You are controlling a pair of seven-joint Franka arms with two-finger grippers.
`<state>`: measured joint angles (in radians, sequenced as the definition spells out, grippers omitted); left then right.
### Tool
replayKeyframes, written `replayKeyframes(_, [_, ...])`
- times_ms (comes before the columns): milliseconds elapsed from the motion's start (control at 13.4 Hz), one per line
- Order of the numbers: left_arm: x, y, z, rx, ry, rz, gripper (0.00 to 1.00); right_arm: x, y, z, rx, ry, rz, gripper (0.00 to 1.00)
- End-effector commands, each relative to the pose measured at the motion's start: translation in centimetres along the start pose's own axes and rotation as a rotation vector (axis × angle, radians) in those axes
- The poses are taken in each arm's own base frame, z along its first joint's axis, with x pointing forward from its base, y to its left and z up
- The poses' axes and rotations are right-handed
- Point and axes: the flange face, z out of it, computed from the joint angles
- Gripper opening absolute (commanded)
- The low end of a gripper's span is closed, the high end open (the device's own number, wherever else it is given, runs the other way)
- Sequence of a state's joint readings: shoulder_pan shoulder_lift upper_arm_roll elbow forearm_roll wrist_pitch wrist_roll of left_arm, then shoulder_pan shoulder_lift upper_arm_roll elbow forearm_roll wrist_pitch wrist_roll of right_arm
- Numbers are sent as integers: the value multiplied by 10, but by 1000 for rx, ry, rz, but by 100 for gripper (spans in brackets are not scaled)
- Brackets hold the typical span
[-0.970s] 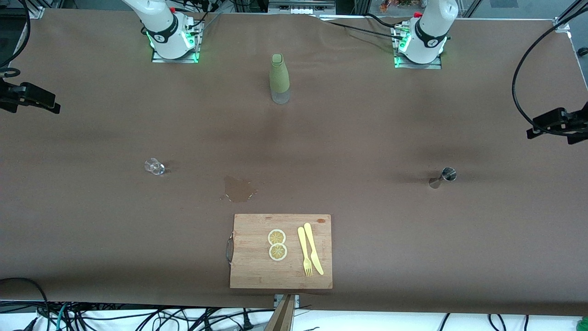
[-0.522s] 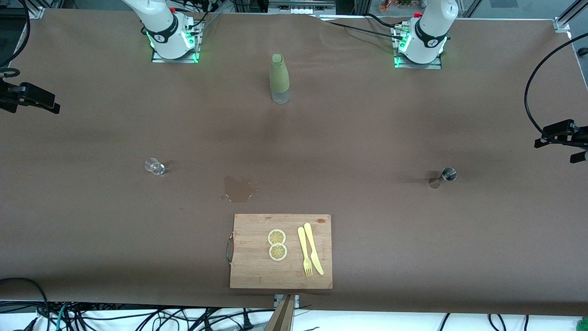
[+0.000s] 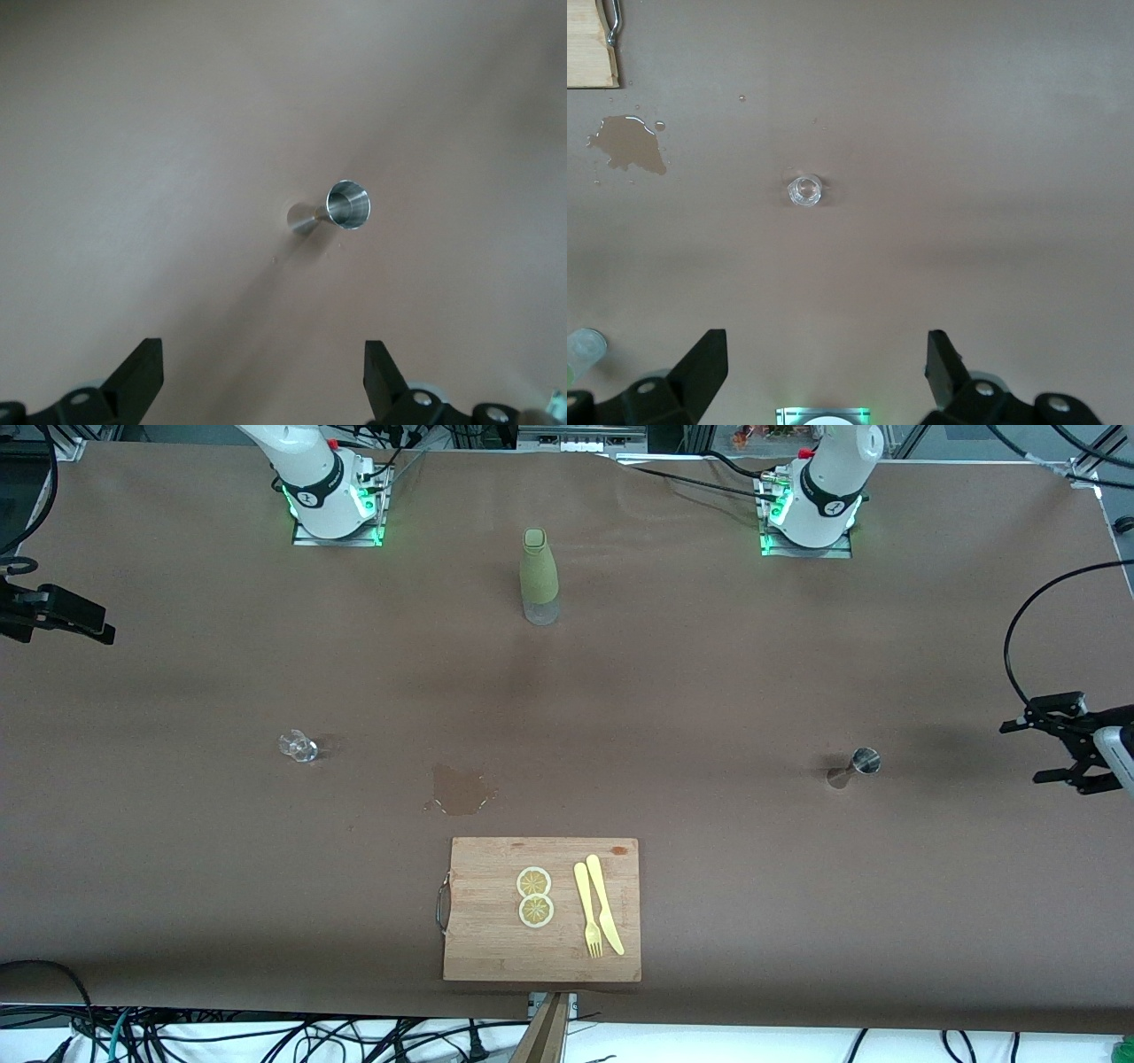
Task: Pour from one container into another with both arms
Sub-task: 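Reach the left gripper to the metal jigger and close on it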
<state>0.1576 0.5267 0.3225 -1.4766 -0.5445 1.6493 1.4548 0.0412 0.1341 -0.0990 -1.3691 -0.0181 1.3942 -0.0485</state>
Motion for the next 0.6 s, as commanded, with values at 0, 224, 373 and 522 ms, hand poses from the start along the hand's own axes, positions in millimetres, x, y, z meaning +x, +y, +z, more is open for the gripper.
replayKeyframes(0, [-39, -43, 50, -69, 147, 155, 100, -1, 2, -3, -15, 9, 12, 100])
replayKeyframes(224, [-55, -59, 104, -167, 256, 252, 100, -1, 2, -3, -13, 9, 12, 100])
replayKeyframes(373, [-52, -66, 132, -212, 353, 369, 100, -1, 2, -3, -15, 9, 12, 100])
replayKeyframes(522, [-56, -67, 166, -260, 449, 482, 100, -1, 2, -3, -13, 9, 12, 100])
